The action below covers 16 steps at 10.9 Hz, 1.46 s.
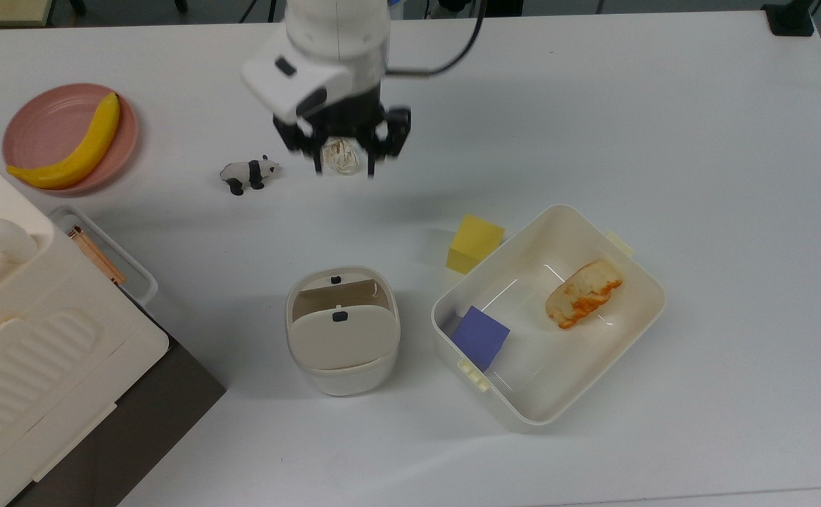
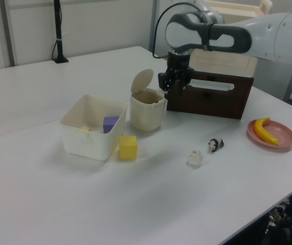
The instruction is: Open the trash can
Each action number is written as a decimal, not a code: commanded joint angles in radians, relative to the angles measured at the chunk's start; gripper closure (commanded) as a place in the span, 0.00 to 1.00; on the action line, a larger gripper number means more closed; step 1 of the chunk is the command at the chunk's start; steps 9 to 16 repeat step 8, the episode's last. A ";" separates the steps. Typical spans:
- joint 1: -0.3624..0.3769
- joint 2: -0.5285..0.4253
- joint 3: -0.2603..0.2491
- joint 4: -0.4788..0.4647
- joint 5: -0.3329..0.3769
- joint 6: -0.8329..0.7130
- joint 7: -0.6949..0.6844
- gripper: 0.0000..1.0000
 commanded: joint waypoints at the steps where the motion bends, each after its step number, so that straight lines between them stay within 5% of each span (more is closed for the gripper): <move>1: 0.013 -0.129 -0.011 -0.120 0.009 -0.126 -0.013 0.00; 16: 0.000 -0.190 -0.011 -0.167 0.017 -0.128 -0.031 0.00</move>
